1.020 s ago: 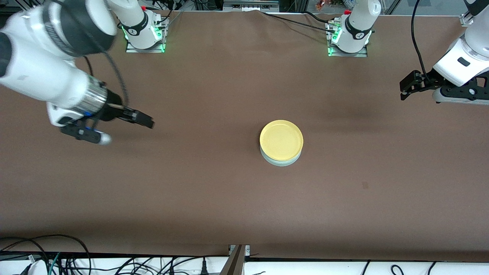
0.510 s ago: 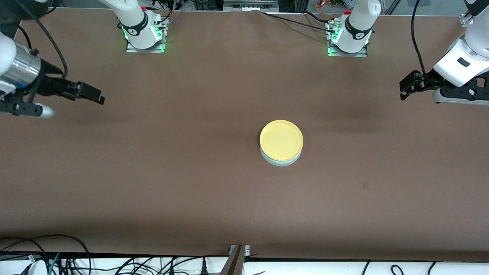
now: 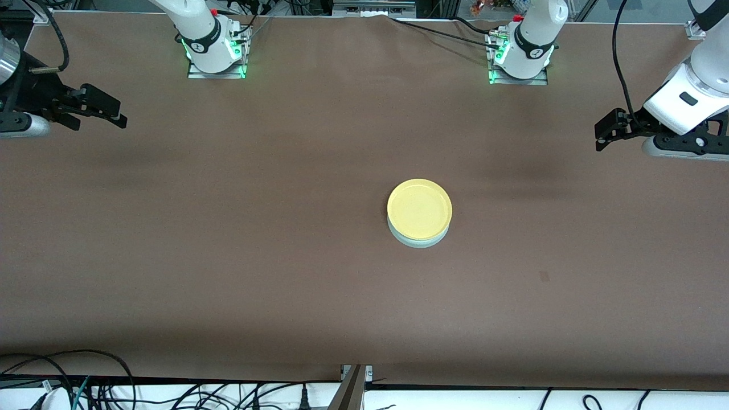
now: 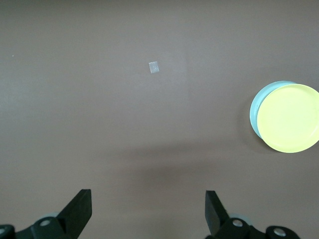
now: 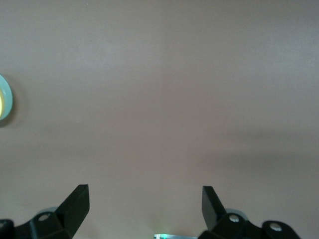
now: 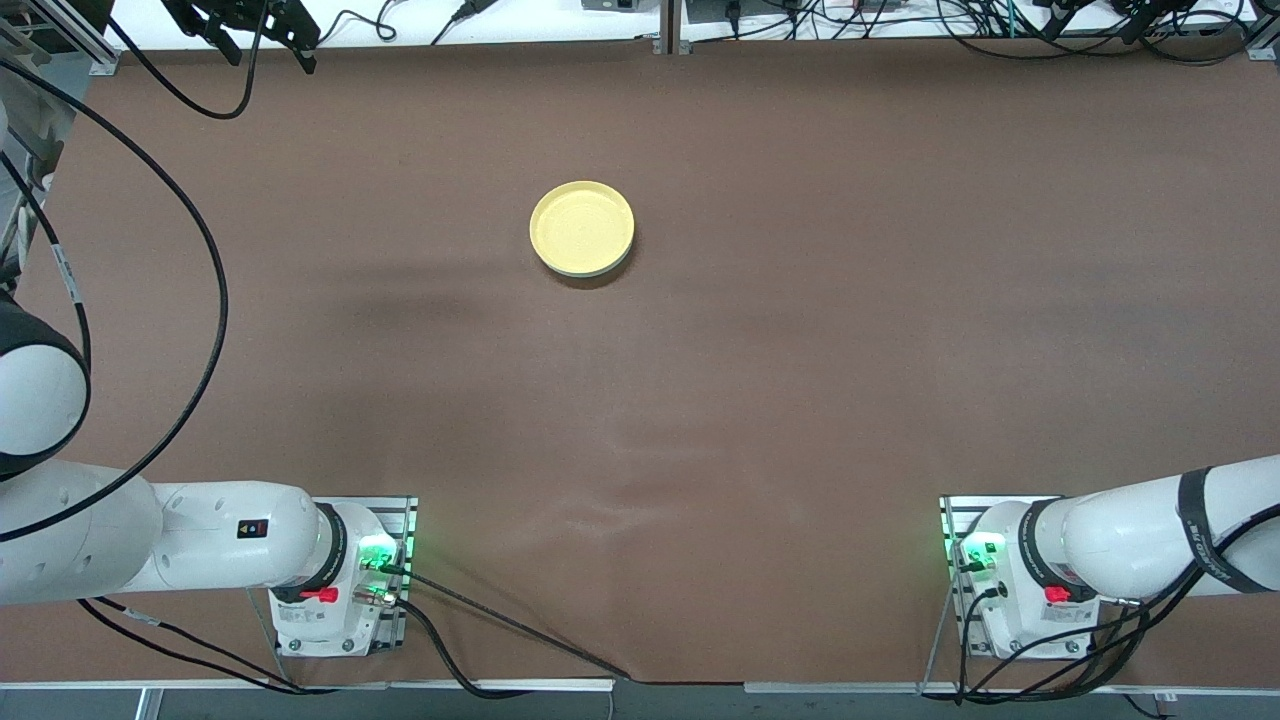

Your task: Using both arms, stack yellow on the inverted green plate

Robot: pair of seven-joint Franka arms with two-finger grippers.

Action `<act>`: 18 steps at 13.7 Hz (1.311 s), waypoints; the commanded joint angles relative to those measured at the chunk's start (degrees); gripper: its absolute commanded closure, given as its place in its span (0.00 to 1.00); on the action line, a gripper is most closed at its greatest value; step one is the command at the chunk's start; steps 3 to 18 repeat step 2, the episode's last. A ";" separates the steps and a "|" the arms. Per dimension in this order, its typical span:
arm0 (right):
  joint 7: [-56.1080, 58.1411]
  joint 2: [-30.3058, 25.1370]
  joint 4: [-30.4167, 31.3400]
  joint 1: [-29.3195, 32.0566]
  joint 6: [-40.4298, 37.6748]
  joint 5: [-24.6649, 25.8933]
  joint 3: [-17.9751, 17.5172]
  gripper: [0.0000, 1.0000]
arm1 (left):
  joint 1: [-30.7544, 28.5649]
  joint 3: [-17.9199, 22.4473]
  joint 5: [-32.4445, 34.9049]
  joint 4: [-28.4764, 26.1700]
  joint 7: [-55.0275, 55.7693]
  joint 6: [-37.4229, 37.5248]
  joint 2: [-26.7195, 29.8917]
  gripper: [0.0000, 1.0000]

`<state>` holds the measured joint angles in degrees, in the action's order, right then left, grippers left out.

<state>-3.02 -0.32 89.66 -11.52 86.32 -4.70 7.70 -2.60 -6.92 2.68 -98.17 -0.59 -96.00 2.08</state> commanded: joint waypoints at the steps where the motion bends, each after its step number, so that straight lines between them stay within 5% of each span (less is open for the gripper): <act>1: 1.00 -0.12 -0.10 0.27 -0.01 1.71 -0.85 0.00 | -0.12 -0.11 -0.13 2.28 -0.37 1.61 -1.03 0.00; 18: 1.00 -0.21 -0.01 0.18 -0.19 2.23 -0.93 0.00 | -0.21 -0.11 -0.13 2.28 -0.46 1.61 -1.03 0.00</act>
